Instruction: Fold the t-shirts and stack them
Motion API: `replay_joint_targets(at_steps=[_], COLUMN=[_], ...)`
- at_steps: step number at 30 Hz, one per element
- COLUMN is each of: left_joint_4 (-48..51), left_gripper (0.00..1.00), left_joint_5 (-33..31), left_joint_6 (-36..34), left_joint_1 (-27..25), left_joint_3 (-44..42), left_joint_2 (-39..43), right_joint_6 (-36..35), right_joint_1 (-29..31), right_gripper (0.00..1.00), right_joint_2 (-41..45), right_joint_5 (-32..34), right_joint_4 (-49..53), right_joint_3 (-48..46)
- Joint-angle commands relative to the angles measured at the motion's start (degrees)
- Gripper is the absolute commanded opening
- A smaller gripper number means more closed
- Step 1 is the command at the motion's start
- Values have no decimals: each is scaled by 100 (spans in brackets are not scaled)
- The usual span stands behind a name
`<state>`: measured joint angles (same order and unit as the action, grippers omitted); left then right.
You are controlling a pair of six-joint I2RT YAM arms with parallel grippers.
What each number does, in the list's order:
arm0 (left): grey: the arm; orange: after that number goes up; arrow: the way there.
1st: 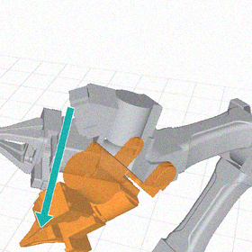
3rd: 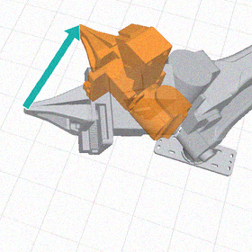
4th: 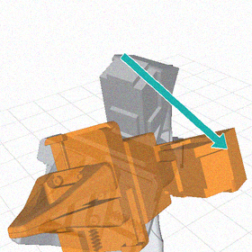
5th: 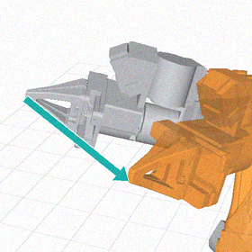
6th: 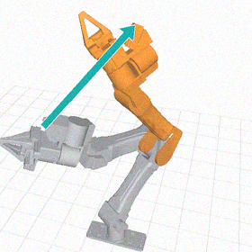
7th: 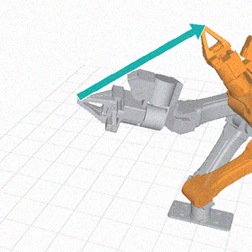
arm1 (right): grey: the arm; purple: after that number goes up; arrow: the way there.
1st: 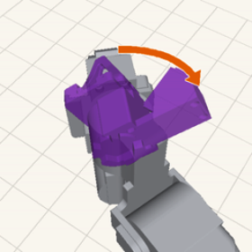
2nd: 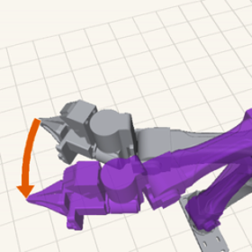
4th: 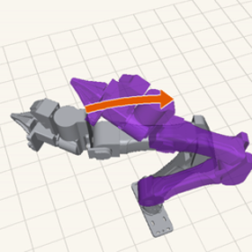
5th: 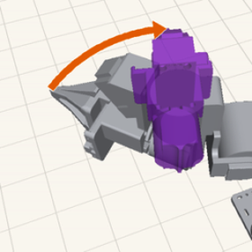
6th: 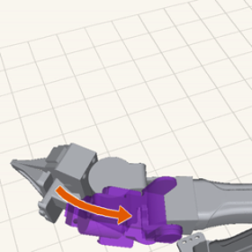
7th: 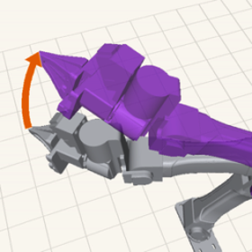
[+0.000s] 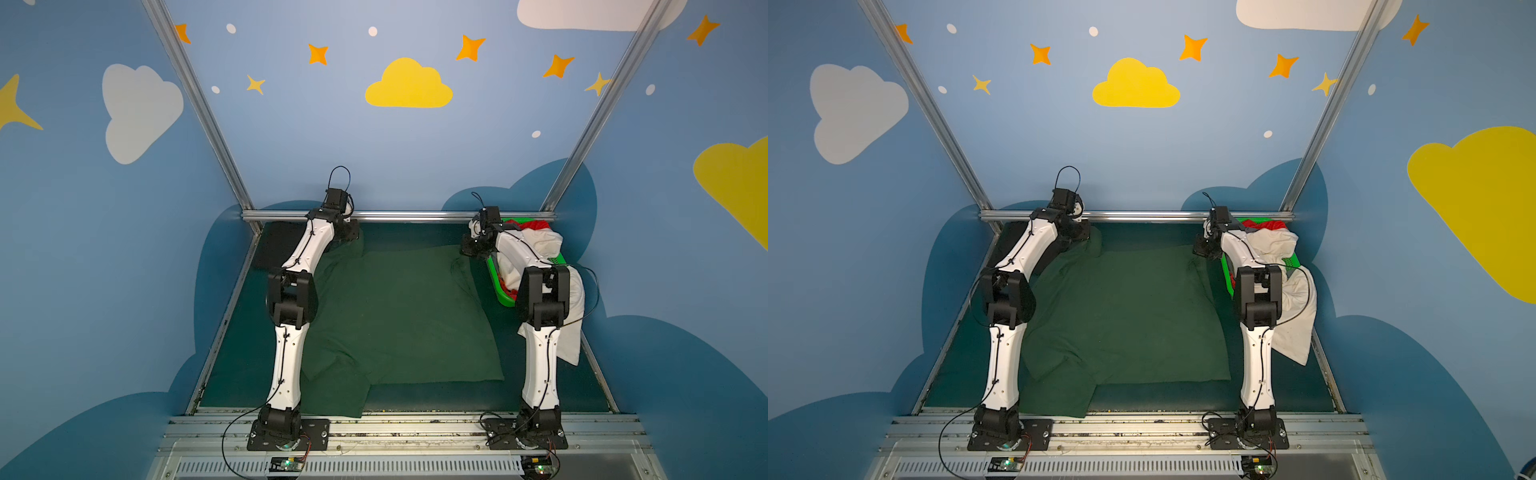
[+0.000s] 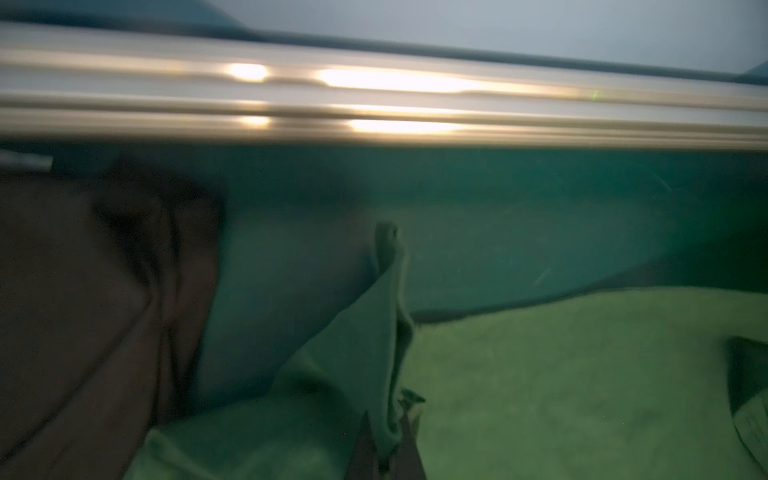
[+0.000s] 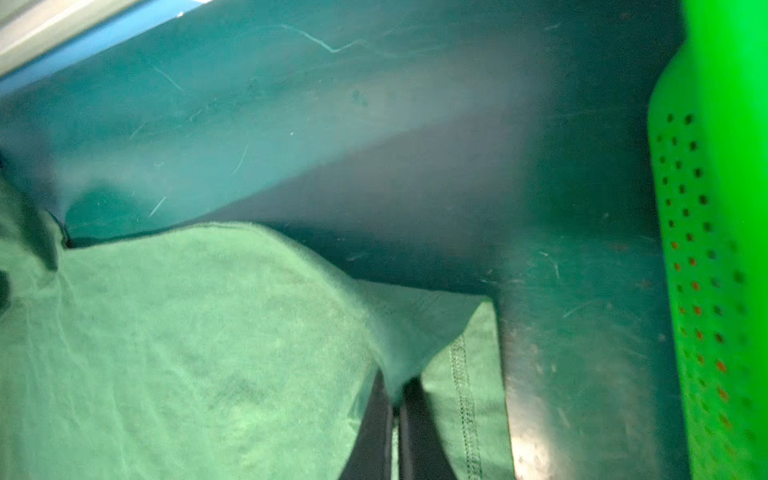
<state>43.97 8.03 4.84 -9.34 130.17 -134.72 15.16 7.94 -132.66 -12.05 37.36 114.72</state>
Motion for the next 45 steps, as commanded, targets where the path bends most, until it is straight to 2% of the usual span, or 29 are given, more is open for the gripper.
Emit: replay_joint_targets(at_steps=[1, 7, 10, 13, 17, 20, 24, 28, 29, 30, 31, 33, 35, 39, 45], left_joint_4=[-736, -1596, -1999, -2315, -2370, -2429, -2797, -3035, -2976, -2912, -2869, -2885, -2947, -3194, -3571], left_gripper=[4, 4, 4, 4, 4, 4, 4, 4, 4, 4, 4, 4, 4, 4, 4], left_joint_5=[-117, -310, -321, -326, -386, -499, -785, -648, -636, -647, -660, -705, -840, -919, -808], left_joint_6=[190, 383, 609, 675, 755, 689, 784, 918, 939, 949, 965, 934, 935, 1070, 1295], left_joint_1=[-8, -40, -44, -56, -67, -158, -242, -245, -266, -282, -306, -401, -462, -502, -559], left_joint_3=[-931, -2734, -3472, -4045, -4420, -4818, -5643, -6057, -6035, -6009, -6004, -6089, -6278, -6804, -7599], left_joint_2=[853, 2020, 2467, 2749, 2938, 3223, 3737, 3924, 3922, 3918, 3927, 4020, 4179, 4555, 5005], right_joint_6=[-221, -310, -503, -607, -659, -776, -860, -787, -803, -838, -868, -863, -752, -501, -409], right_joint_1=[-44, -134, -162, -168, -179, -166, -167, -152, -136, -107, -72, -4, 36, 41, 134], right_gripper=[0, 0, 0, 0, 0, 0, 0, 0, 8, 31, 40, 41, 52, 61, 64], right_joint_2=[282, 199, -63, -408, -700, -653, -336, -258, -317, -386, -454, -601, -774, -1104, -1428], right_joint_5=[-40, 63, -53, -3, -282, -394, -394, -485, -451, -350, -256, 54, 262, 389, 513], right_joint_4=[-164, -190, 20, 348, 436, 413, 85, 39, 178, 336, 460, 702, 925, 1199, 1518], right_joint_3=[-160, -31, 422, 1042, 1534, 1533, 1003, 826, 928, 1060, 1157, 1378, 1641, 2059, 2498])
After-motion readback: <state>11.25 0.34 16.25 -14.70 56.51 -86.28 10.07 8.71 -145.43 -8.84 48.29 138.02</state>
